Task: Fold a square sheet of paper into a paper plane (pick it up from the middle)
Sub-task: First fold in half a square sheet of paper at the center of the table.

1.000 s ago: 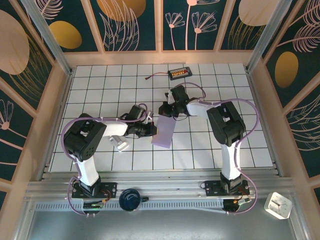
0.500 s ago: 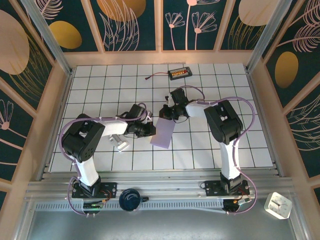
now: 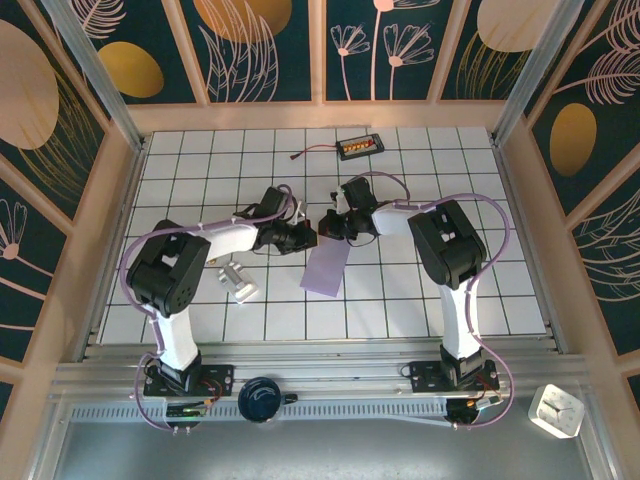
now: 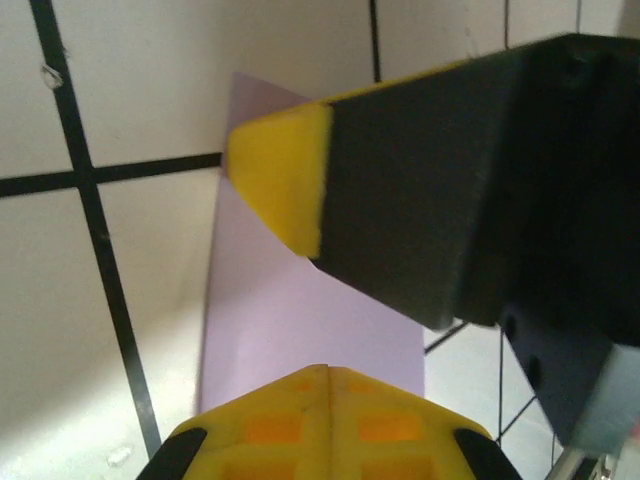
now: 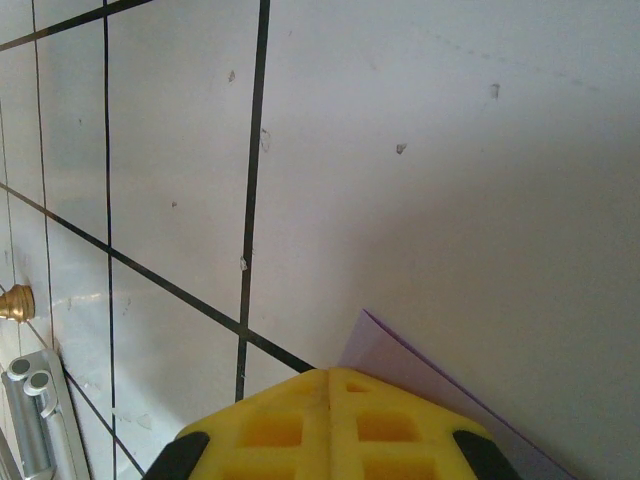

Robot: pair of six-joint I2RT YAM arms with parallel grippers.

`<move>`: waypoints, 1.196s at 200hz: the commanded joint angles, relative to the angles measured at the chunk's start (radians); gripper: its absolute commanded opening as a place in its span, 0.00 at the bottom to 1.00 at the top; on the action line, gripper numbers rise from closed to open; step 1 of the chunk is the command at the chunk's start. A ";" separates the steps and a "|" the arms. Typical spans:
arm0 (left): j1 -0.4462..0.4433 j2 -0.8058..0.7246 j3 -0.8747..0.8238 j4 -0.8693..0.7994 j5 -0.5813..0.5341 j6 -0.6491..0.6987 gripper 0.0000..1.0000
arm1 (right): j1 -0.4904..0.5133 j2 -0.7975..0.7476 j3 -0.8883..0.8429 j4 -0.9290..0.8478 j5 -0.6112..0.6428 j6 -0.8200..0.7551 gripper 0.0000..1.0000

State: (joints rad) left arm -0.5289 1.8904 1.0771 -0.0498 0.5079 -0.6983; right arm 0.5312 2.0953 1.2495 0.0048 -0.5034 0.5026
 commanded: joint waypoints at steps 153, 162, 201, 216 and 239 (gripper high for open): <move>-0.016 -0.003 -0.218 -0.065 0.095 0.072 0.00 | -0.005 0.041 -0.059 -0.058 0.078 -0.019 0.00; -0.020 -0.010 -0.234 -0.065 0.104 0.073 0.00 | -0.005 0.041 -0.060 -0.058 0.081 -0.020 0.00; -0.034 -0.041 -0.302 -0.046 0.133 0.062 0.00 | -0.005 0.042 -0.059 -0.060 0.085 -0.016 0.00; -0.038 -0.049 -0.320 -0.047 0.137 0.061 0.00 | -0.005 0.043 -0.059 -0.060 0.086 -0.016 0.00; -0.040 -0.065 -0.363 -0.033 0.152 0.049 0.00 | -0.005 0.041 -0.060 -0.063 0.092 -0.016 0.00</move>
State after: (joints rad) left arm -0.5407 1.8153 0.8021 0.0948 0.5968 -0.6472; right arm 0.5312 2.0907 1.2343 0.0280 -0.5049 0.5030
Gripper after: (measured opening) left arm 0.043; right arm 0.045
